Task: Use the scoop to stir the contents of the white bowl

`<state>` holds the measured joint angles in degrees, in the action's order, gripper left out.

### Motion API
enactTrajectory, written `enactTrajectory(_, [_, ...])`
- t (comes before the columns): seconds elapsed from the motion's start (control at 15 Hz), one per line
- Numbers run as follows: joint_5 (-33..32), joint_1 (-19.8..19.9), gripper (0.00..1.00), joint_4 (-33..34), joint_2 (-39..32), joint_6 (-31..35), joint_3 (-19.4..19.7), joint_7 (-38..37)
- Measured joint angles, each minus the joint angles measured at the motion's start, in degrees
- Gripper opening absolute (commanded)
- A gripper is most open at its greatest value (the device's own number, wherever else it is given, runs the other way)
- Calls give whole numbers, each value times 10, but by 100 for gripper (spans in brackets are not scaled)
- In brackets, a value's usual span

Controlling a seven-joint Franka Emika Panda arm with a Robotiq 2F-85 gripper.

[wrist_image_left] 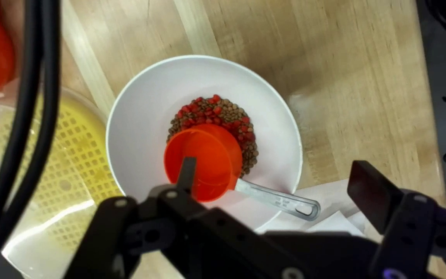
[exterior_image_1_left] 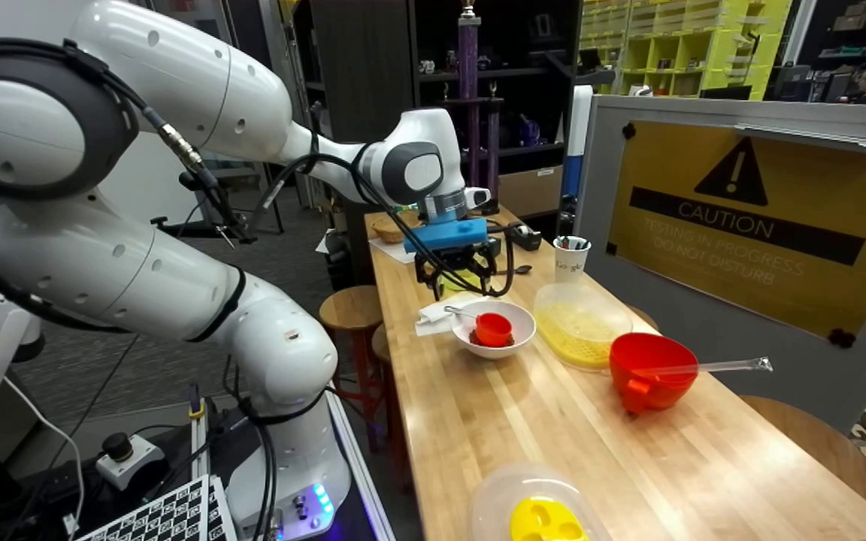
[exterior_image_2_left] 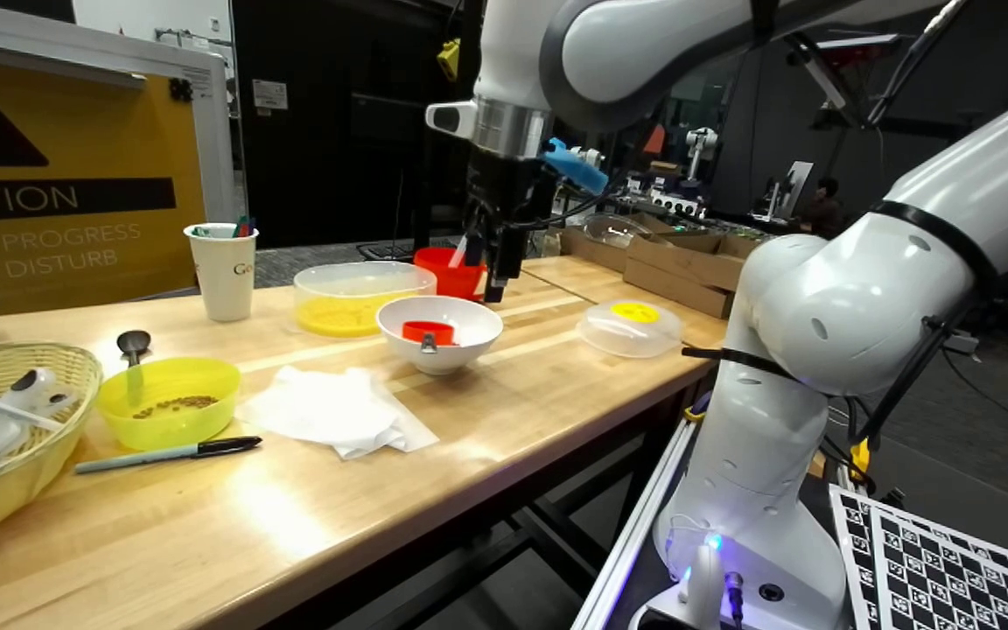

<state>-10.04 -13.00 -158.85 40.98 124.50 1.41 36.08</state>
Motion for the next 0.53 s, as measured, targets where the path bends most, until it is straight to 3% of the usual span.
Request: enactTrajectory(0.53, [2, -43, 100, -2, -2, -49, 36, 230])
